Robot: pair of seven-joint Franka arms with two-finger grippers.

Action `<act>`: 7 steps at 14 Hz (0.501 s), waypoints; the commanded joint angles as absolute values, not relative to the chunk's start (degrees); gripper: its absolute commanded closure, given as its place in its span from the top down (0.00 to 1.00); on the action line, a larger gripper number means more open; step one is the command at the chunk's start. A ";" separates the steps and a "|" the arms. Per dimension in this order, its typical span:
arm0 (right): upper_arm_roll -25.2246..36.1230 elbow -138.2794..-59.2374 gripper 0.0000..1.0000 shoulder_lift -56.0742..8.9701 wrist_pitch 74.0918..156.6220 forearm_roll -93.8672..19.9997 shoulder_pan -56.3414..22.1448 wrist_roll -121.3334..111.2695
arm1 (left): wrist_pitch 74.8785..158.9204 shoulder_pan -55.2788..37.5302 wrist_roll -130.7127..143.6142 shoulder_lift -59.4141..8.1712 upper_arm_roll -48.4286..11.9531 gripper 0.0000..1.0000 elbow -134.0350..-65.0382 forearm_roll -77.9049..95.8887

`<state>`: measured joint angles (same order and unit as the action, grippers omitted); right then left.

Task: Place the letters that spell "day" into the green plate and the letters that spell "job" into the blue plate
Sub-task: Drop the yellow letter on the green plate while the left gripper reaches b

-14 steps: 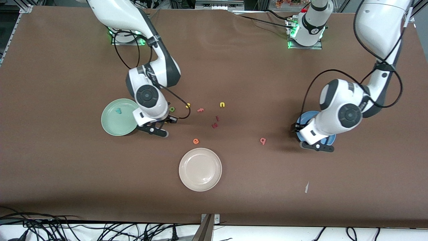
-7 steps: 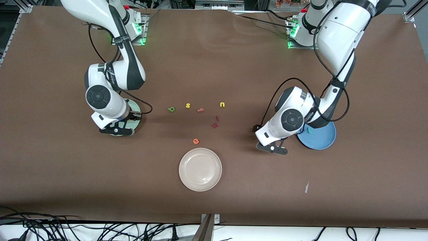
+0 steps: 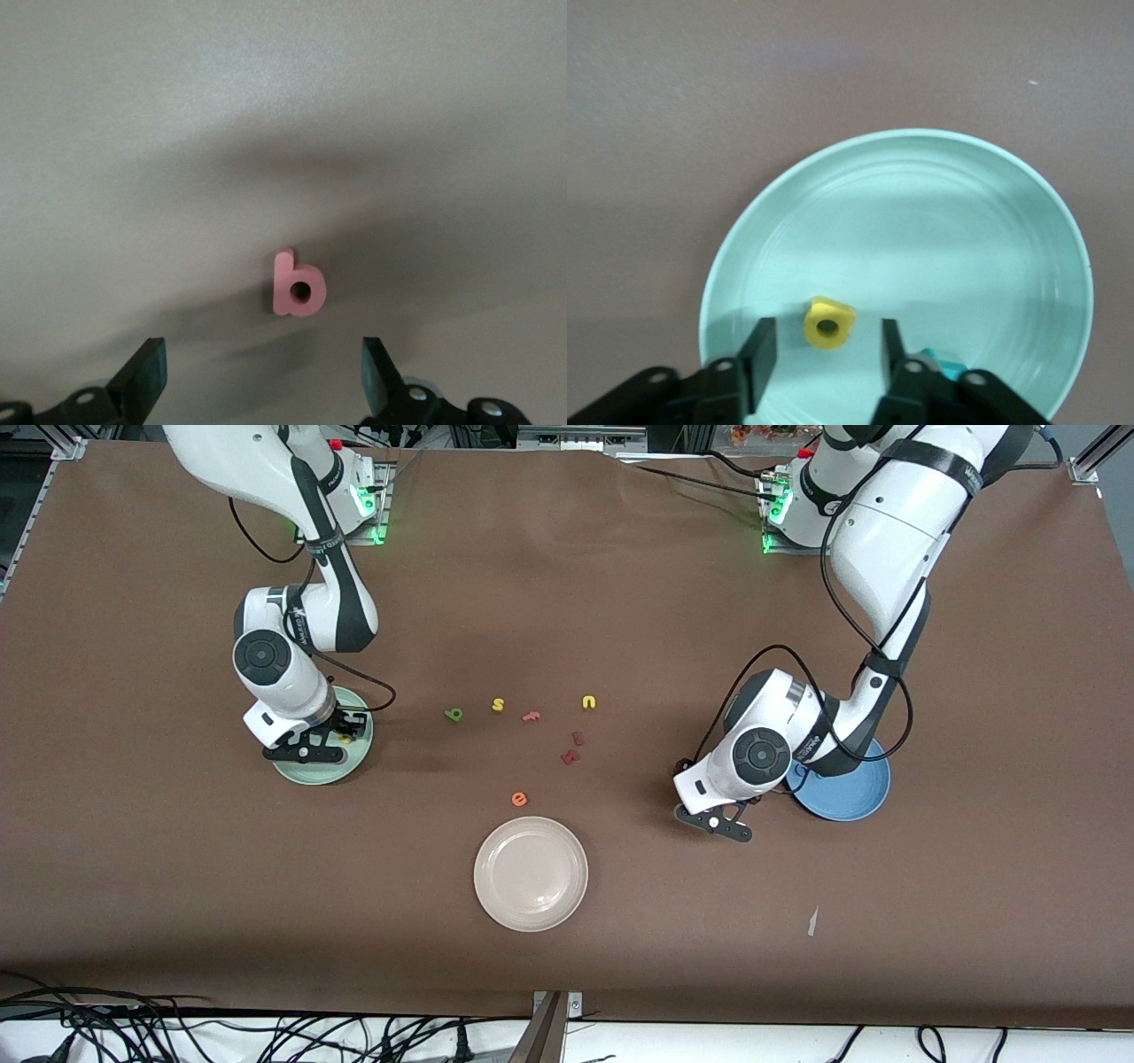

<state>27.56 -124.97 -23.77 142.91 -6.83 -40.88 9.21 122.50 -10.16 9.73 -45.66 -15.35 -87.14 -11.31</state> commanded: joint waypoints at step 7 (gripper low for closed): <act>18.64 -114.70 1.00 -21.26 126.56 -8.44 -42.80 35.92 | 121.46 -11.86 11.50 -50.36 -15.47 0.75 -81.31 -11.78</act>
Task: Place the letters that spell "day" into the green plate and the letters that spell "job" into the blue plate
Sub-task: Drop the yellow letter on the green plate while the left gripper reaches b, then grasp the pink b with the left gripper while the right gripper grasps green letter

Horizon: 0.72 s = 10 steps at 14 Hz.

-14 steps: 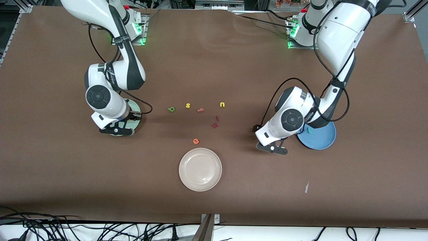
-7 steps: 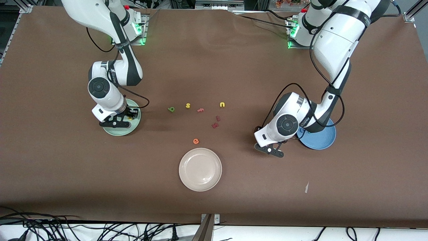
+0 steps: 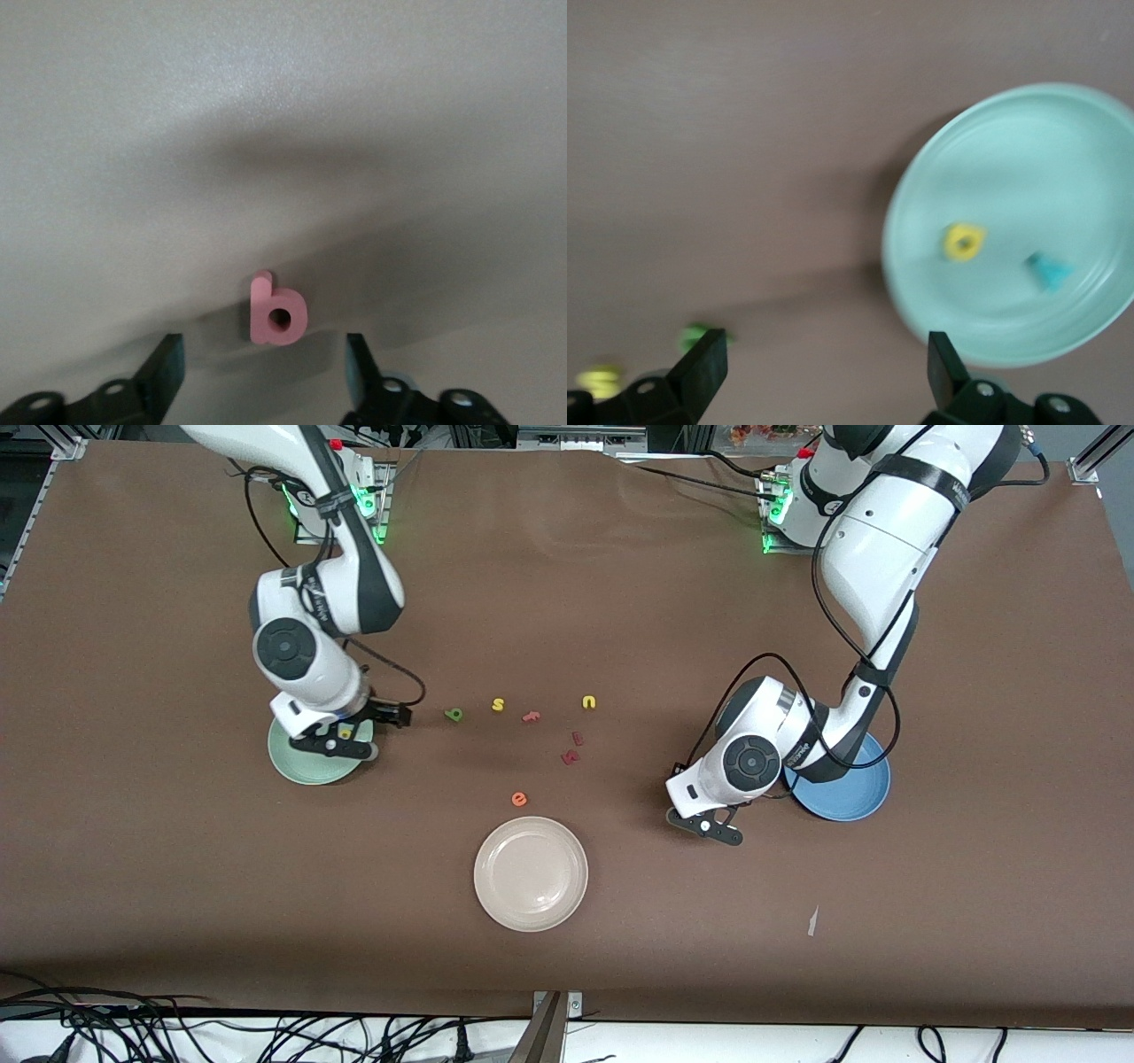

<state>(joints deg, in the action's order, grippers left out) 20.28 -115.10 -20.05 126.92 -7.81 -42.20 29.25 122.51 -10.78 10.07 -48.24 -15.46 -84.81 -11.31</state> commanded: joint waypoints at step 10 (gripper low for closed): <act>13.98 -119.09 0.86 -27.86 144.49 -8.61 -46.14 51.32 | 121.46 -12.39 14.06 -52.03 -15.47 0.14 -79.19 -11.95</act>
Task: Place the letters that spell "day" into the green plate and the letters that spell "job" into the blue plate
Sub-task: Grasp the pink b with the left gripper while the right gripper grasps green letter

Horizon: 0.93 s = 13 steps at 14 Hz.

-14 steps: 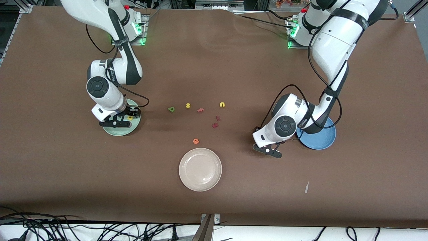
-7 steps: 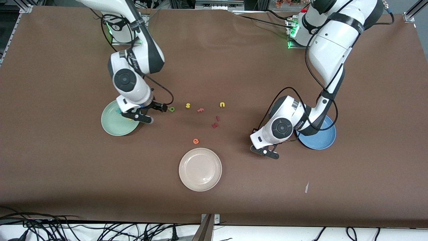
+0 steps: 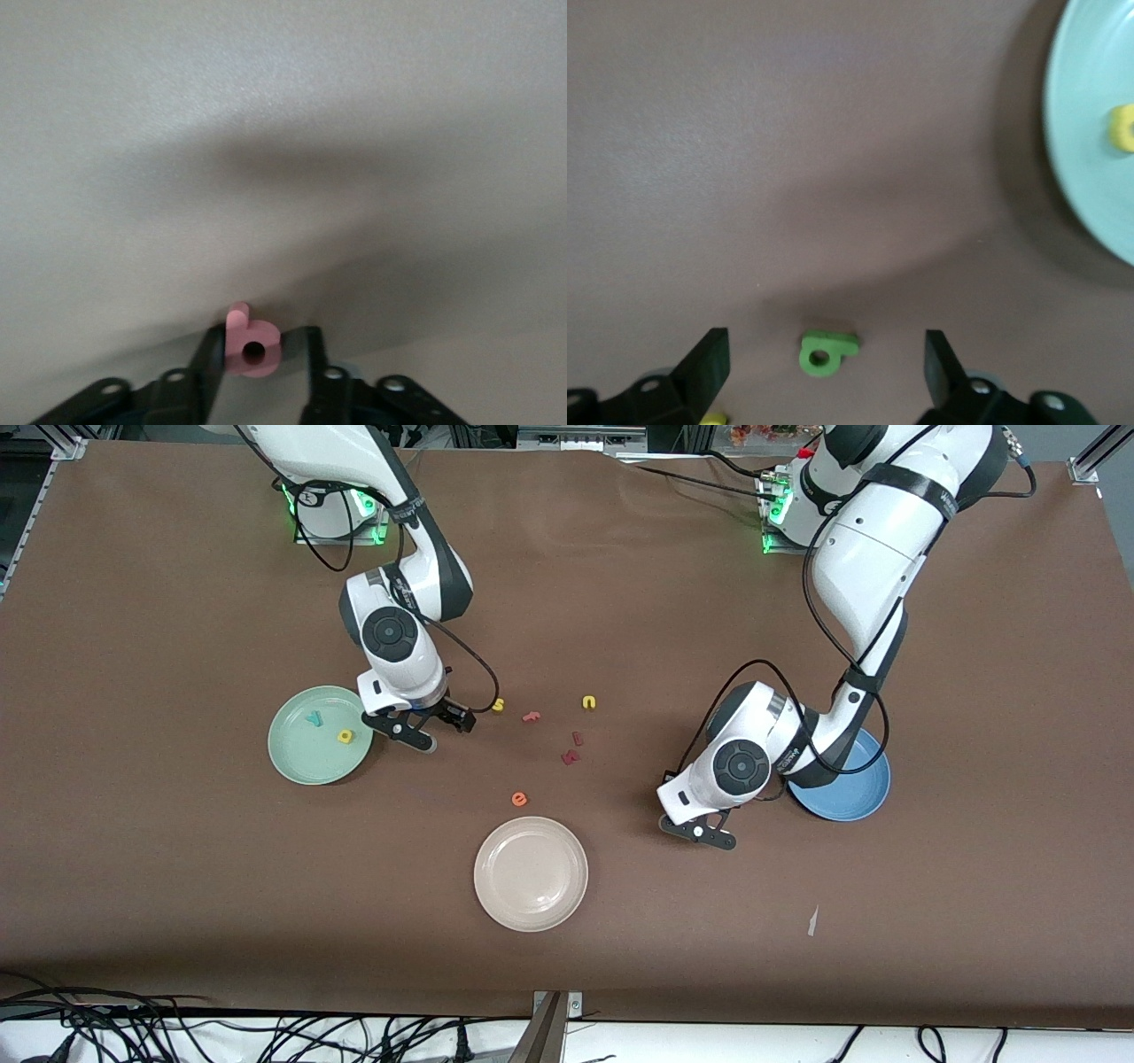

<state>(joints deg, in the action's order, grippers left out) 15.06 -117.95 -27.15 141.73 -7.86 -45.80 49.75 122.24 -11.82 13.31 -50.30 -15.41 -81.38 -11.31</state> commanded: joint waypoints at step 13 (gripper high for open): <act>12.83 -119.71 0.11 -28.83 144.05 -8.53 -46.14 50.54 | 112.41 6.32 -0.26 -33.07 -22.50 0.01 -96.03 -12.04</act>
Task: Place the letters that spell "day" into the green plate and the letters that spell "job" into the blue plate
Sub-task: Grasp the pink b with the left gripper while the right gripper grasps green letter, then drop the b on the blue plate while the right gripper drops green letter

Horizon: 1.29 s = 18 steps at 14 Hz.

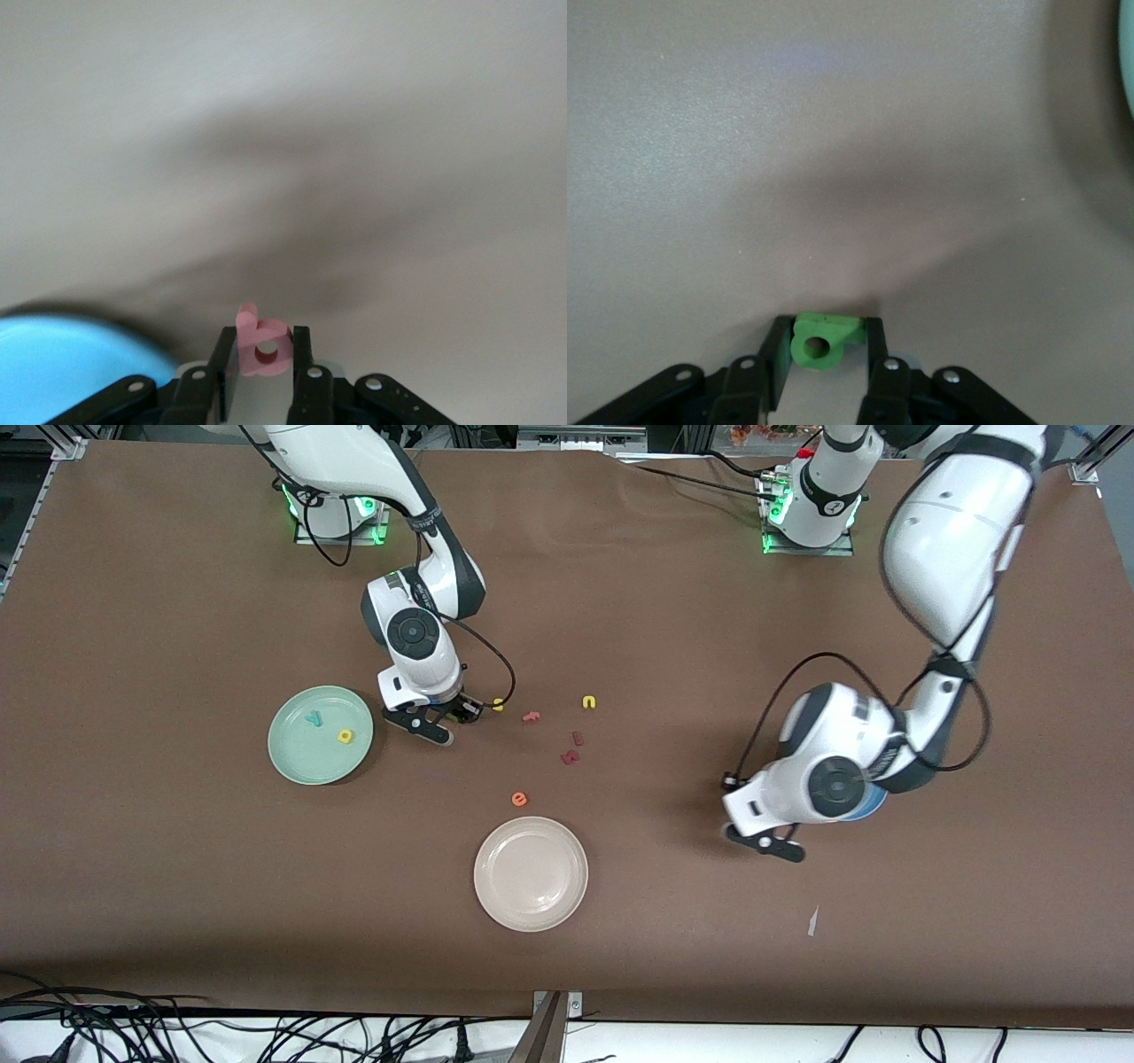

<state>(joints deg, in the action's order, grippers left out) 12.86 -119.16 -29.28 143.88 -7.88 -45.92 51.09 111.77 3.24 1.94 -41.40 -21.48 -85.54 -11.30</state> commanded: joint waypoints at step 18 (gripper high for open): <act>34.45 -124.89 1.00 -20.57 129.20 -8.70 -45.26 10.55 | 101.18 17.22 -4.31 -22.59 -22.41 1.00 -96.34 -11.60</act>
